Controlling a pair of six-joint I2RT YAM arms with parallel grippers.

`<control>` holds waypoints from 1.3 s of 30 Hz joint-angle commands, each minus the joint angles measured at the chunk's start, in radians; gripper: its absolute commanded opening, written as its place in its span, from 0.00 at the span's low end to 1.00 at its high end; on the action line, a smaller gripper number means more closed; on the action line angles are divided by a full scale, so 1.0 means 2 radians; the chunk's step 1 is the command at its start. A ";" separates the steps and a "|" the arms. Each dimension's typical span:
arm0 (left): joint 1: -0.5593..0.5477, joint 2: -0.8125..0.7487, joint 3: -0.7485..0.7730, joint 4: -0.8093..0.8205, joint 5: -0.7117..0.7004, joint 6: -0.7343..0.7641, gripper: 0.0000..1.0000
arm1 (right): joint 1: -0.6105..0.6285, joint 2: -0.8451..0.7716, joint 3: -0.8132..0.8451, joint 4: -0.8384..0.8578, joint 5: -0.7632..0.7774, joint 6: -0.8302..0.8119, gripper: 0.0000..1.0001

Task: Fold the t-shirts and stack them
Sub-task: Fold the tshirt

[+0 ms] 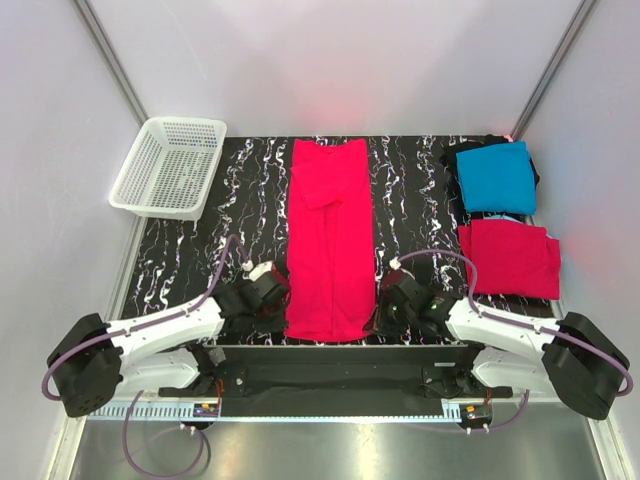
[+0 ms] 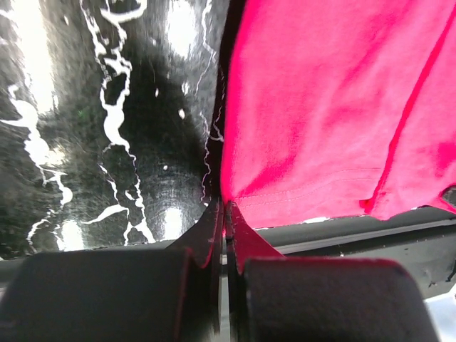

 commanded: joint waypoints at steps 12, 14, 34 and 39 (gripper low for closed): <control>0.002 0.005 0.055 -0.004 -0.052 0.038 0.00 | 0.002 -0.002 0.060 -0.020 0.029 -0.046 0.00; 0.002 0.001 0.061 -0.012 -0.060 0.040 0.00 | 0.002 -0.002 0.072 -0.028 0.034 -0.056 0.00; 0.090 0.063 0.200 -0.040 -0.136 0.128 0.00 | -0.061 0.076 0.257 -0.111 0.092 -0.198 0.00; 0.143 0.115 0.250 -0.027 -0.125 0.156 0.00 | -0.129 0.117 0.301 -0.106 0.072 -0.244 0.00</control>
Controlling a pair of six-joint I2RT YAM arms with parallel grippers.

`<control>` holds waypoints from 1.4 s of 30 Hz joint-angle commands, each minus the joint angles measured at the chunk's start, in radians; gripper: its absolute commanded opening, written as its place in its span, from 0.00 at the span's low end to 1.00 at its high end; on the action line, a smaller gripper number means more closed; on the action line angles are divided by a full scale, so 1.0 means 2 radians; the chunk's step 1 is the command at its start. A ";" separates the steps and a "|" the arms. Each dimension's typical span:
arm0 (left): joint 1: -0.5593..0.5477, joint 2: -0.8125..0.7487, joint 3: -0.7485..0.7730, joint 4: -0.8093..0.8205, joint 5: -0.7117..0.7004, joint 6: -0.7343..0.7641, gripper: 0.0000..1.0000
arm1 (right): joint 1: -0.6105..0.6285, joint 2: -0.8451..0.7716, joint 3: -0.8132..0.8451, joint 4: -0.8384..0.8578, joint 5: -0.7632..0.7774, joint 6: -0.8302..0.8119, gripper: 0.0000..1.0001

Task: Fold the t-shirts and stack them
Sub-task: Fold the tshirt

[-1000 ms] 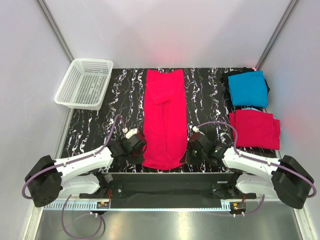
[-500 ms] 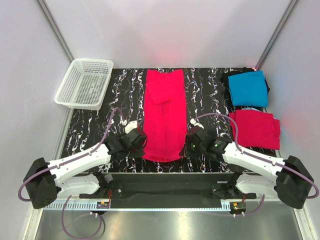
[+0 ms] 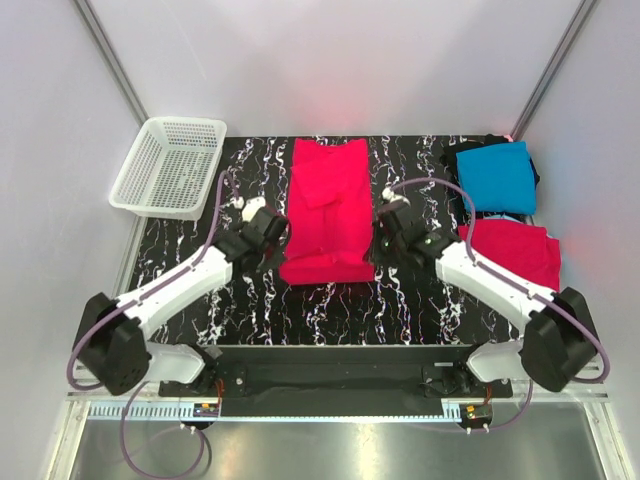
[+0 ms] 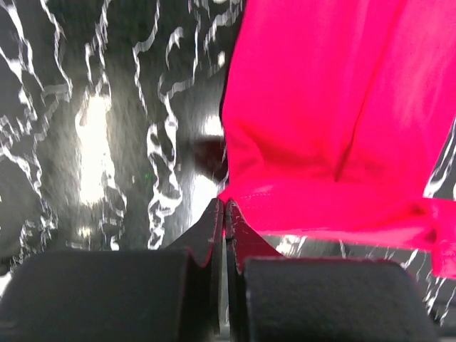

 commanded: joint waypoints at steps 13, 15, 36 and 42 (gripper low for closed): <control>0.093 0.276 0.286 0.047 0.046 0.127 0.00 | -0.135 0.252 0.232 0.049 -0.087 -0.130 0.00; 0.102 0.307 0.335 0.042 0.049 0.135 0.00 | -0.148 0.284 0.259 0.054 -0.105 -0.136 0.00; 0.167 0.450 0.465 0.099 0.062 0.166 0.61 | -0.198 0.481 0.517 0.061 -0.179 -0.151 0.52; 0.170 0.379 0.369 0.184 0.029 0.134 0.60 | -0.198 0.486 0.521 0.063 -0.199 -0.147 0.51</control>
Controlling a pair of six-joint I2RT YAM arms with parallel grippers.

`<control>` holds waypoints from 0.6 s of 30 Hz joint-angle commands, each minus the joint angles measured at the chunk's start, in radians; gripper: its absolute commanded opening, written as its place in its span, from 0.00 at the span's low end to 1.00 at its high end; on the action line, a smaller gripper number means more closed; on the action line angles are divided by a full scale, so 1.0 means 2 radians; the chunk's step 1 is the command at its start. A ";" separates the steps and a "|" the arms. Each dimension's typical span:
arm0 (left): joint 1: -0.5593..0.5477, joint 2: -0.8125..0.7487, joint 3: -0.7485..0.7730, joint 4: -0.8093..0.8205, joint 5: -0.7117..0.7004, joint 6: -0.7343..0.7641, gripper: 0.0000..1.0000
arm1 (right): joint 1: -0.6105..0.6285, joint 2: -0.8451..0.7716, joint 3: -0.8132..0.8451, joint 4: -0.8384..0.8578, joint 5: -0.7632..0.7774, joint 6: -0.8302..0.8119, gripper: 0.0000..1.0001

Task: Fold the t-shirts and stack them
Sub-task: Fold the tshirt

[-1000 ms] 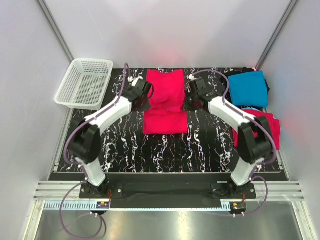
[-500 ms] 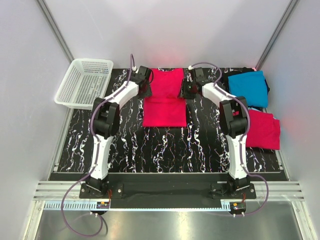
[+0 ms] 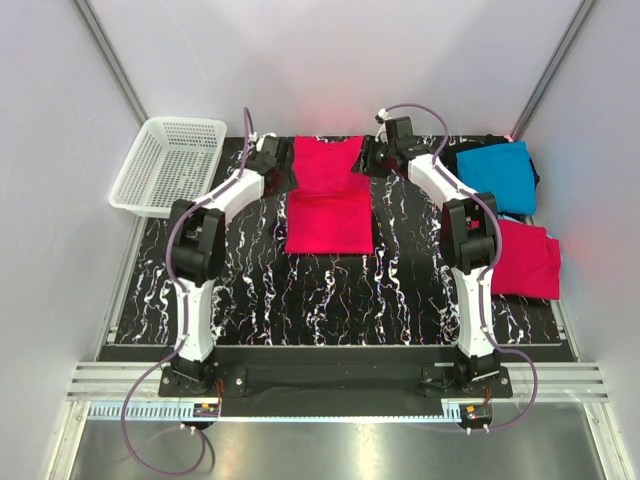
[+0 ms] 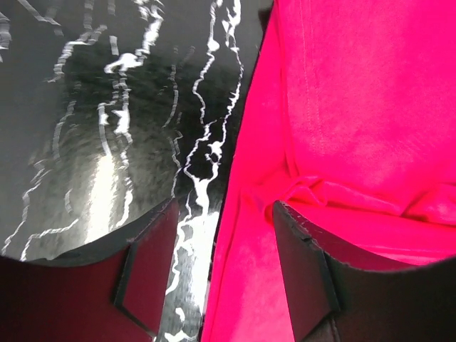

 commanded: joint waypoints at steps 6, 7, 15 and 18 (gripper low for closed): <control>0.005 -0.134 -0.129 0.182 0.014 -0.020 0.59 | -0.001 -0.034 -0.047 0.034 -0.025 -0.007 0.49; 0.005 -0.137 -0.131 0.183 0.027 -0.017 0.59 | -0.001 -0.050 -0.068 0.037 -0.024 -0.007 0.49; 0.002 -0.127 -0.095 0.069 0.086 -0.037 0.51 | -0.001 -0.130 -0.172 0.060 -0.040 0.007 0.45; 0.001 -0.111 -0.081 0.063 0.105 -0.041 0.31 | -0.001 -0.134 -0.176 0.059 -0.042 0.007 0.30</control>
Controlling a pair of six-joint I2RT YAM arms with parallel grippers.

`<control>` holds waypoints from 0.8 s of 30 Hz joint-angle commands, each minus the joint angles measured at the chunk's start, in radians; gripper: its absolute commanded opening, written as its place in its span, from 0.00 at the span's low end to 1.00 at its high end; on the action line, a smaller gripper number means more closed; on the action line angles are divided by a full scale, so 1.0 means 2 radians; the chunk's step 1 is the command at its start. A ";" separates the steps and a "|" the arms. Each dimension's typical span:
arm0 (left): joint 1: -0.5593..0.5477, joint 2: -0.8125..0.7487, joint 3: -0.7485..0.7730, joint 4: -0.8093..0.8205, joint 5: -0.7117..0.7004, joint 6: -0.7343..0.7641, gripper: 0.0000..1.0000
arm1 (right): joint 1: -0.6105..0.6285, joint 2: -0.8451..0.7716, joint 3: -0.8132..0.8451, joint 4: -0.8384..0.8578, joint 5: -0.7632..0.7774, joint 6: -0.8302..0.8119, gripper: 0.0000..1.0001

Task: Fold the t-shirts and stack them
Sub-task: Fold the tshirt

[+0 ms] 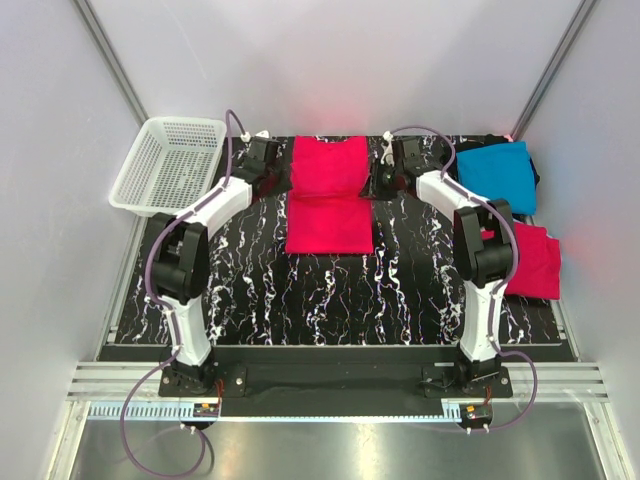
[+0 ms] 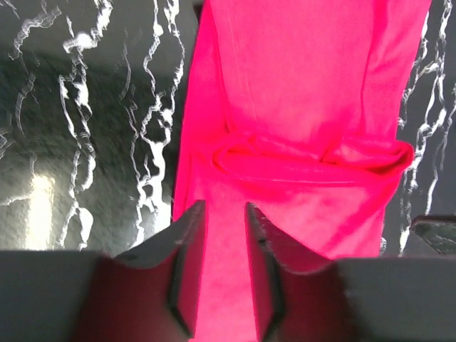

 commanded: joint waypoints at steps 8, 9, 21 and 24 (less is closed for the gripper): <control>-0.002 0.089 0.134 -0.090 0.057 -0.017 0.00 | -0.001 -0.007 0.046 0.023 -0.025 0.010 0.00; -0.002 0.098 0.140 -0.096 0.058 -0.018 0.00 | -0.001 -0.003 0.054 0.022 -0.028 0.010 0.00; -0.002 0.156 0.191 -0.136 0.038 -0.031 0.00 | -0.001 0.044 0.088 0.023 -0.047 0.023 0.00; -0.002 0.157 0.190 -0.136 0.037 -0.030 0.00 | -0.001 0.048 0.088 0.023 -0.050 0.021 0.00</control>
